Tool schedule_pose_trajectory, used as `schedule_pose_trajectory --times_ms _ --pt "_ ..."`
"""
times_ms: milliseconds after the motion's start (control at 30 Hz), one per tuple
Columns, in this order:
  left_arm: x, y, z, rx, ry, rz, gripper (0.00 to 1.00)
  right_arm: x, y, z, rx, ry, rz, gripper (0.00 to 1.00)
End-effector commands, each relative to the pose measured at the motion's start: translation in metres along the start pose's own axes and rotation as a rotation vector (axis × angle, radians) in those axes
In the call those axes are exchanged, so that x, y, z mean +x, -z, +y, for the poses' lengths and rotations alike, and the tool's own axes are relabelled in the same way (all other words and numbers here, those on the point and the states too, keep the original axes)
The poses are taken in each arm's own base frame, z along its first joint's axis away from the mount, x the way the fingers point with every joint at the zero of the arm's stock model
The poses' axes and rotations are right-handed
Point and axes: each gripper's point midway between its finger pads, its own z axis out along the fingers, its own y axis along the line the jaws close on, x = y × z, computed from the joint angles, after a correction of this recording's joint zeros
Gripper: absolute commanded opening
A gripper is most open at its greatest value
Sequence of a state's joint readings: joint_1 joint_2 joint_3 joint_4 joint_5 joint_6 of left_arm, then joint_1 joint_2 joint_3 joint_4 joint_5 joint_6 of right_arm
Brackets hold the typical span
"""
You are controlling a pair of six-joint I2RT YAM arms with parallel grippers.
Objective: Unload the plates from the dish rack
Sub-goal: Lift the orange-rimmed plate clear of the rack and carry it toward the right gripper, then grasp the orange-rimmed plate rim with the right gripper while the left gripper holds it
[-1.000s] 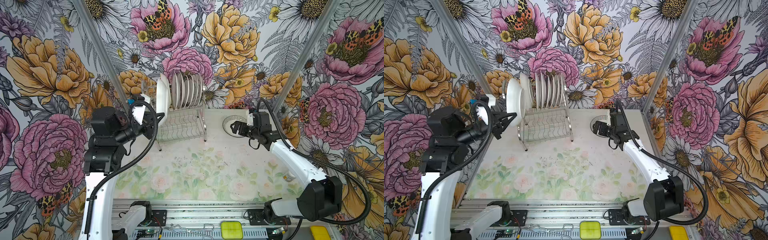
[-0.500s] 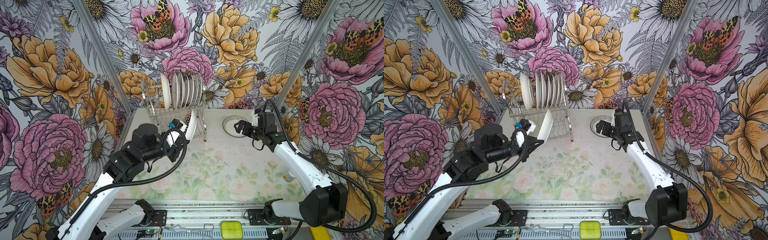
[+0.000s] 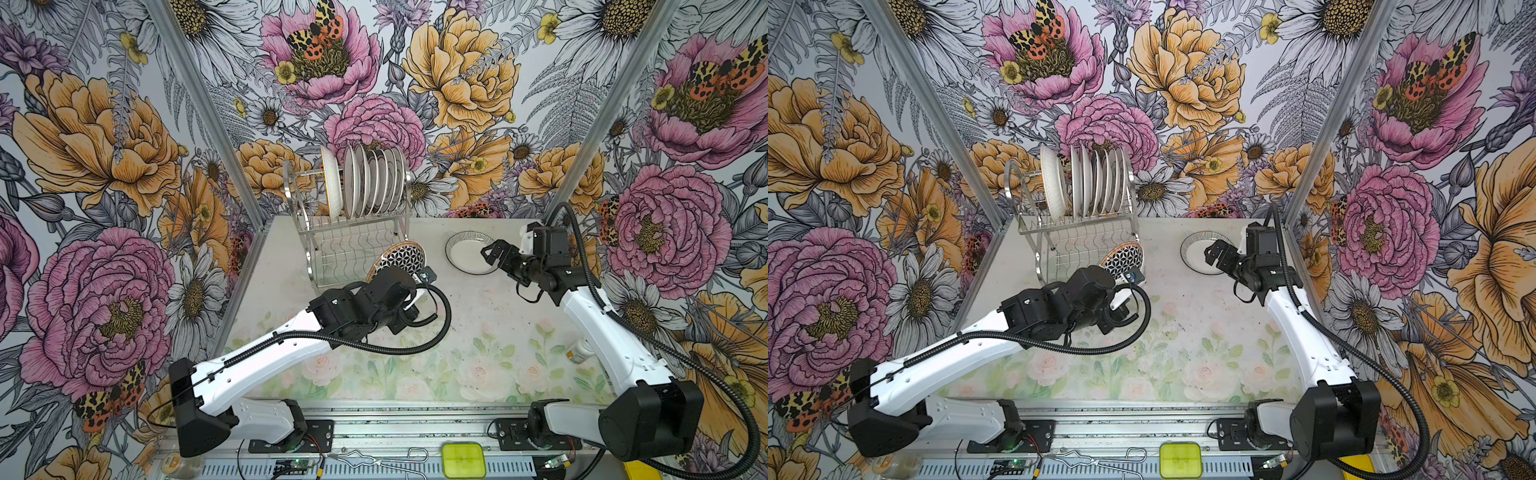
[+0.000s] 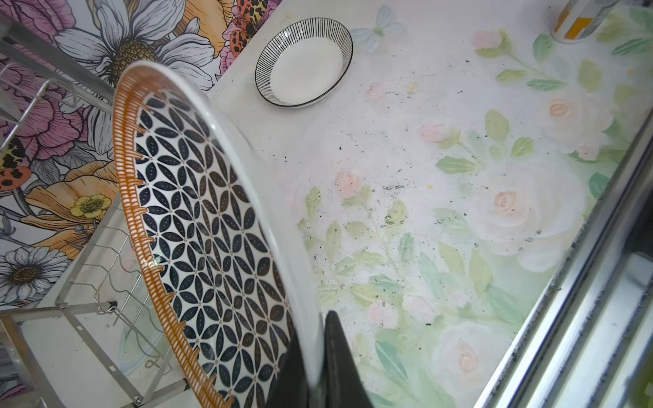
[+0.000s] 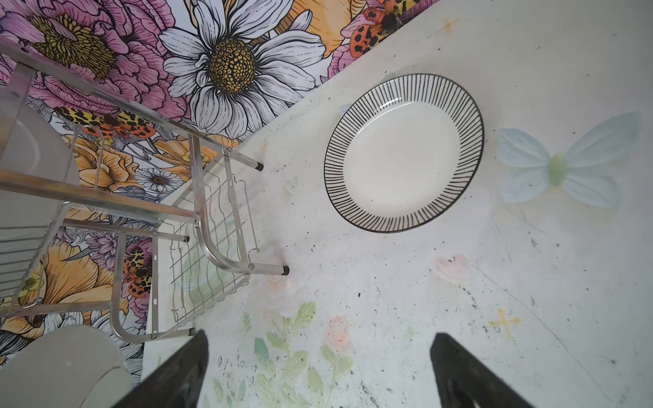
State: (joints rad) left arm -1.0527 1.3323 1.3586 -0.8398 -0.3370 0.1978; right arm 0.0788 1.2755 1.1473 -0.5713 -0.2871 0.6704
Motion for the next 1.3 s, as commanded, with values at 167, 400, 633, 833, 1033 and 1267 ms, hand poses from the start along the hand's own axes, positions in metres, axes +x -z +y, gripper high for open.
schedule_pose_trajectory --times_ms 167,400,633,833,1033,1267 --pt "-0.049 -0.016 0.008 -0.195 -0.100 -0.059 0.00 0.008 0.010 0.028 -0.120 0.003 0.057 0.98" --pt "-0.044 -0.047 -0.010 -0.188 -0.231 0.026 0.00 0.021 0.001 0.053 -0.192 0.045 0.147 0.93" --pt "-0.040 -0.065 -0.017 -0.178 -0.321 0.077 0.00 0.036 0.001 0.066 -0.233 0.069 0.193 0.88" --pt "-0.045 -0.075 -0.020 -0.172 -0.366 0.088 0.00 0.053 -0.013 0.070 -0.235 0.091 0.259 0.80" --pt "-0.047 -0.082 -0.019 -0.187 -0.388 0.102 0.00 0.074 -0.029 0.071 -0.207 0.111 0.317 0.72" --pt "-0.047 -0.086 -0.014 -0.185 -0.388 0.108 0.00 0.092 -0.038 0.066 -0.183 0.121 0.357 0.56"
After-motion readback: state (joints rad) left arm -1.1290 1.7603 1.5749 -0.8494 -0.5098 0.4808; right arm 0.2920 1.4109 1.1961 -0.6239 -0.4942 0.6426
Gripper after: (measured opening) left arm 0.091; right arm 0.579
